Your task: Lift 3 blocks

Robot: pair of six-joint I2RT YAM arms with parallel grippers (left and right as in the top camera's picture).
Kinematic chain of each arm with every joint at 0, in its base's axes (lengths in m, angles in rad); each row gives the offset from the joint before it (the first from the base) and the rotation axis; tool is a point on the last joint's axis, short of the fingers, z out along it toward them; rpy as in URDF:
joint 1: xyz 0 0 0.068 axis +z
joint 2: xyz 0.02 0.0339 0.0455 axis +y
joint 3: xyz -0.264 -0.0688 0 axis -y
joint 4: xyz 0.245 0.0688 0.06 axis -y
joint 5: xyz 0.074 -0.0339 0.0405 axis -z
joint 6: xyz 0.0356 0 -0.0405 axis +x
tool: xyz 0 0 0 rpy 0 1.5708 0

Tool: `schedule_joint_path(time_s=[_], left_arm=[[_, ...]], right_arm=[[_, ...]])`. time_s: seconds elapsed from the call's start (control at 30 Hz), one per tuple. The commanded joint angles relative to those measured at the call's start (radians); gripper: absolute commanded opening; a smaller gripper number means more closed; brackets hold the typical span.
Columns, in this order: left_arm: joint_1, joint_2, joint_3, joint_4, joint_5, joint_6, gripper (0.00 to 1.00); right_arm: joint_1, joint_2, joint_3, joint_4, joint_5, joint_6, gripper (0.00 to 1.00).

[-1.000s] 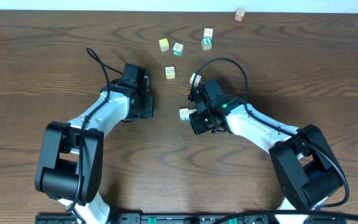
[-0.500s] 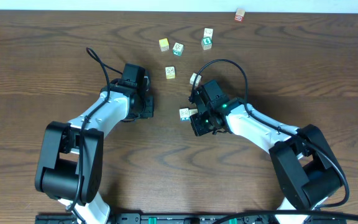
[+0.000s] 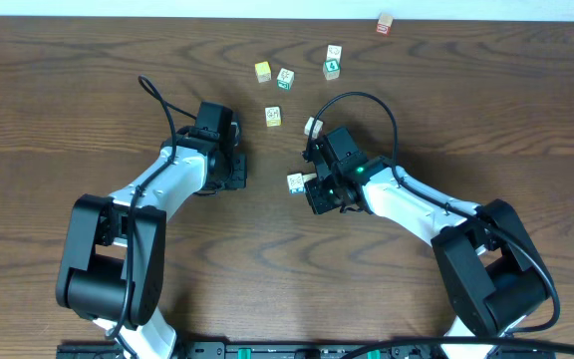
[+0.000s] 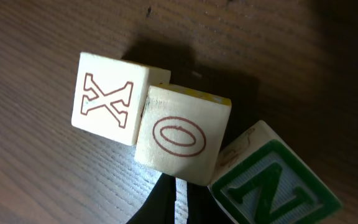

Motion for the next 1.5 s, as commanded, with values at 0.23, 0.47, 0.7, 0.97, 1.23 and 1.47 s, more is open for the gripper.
schedule_joint_path(time_s=[0.23, 0.47, 0.7, 0.97, 1.23, 1.47], left_arm=[[0.001, -0.021, -0.011, -0.003, -0.005, -0.002, 0.12], [0.001, -0.021, -0.011, -0.003, -0.005, -0.002, 0.12], [0.000, -0.021, -0.012, -0.008, -0.005, -0.002, 0.12], [0.000, -0.021, -0.011, -0.011, -0.003, -0.002, 0.12], [-0.011, -0.021, -0.011, -0.011, 0.048, -0.001, 0.12], [-0.061, -0.021, -0.011, -0.011, 0.048, -0.001, 0.12]], right_arm=[[0.004, 0.003, -0.003, 0.015, 0.009, 0.011, 0.06], [0.005, 0.003, -0.003, -0.100, -0.003, 0.037, 0.01], [-0.003, 0.003, -0.003, -0.200, 0.222, 0.170, 0.01], [-0.034, 0.003, -0.003, -0.180, 0.301, 0.183, 0.03], [-0.045, 0.003, -0.003, -0.073, 0.220, 0.126, 0.06], [-0.045, 0.003, -0.003, -0.006, 0.188, 0.122, 0.08]])
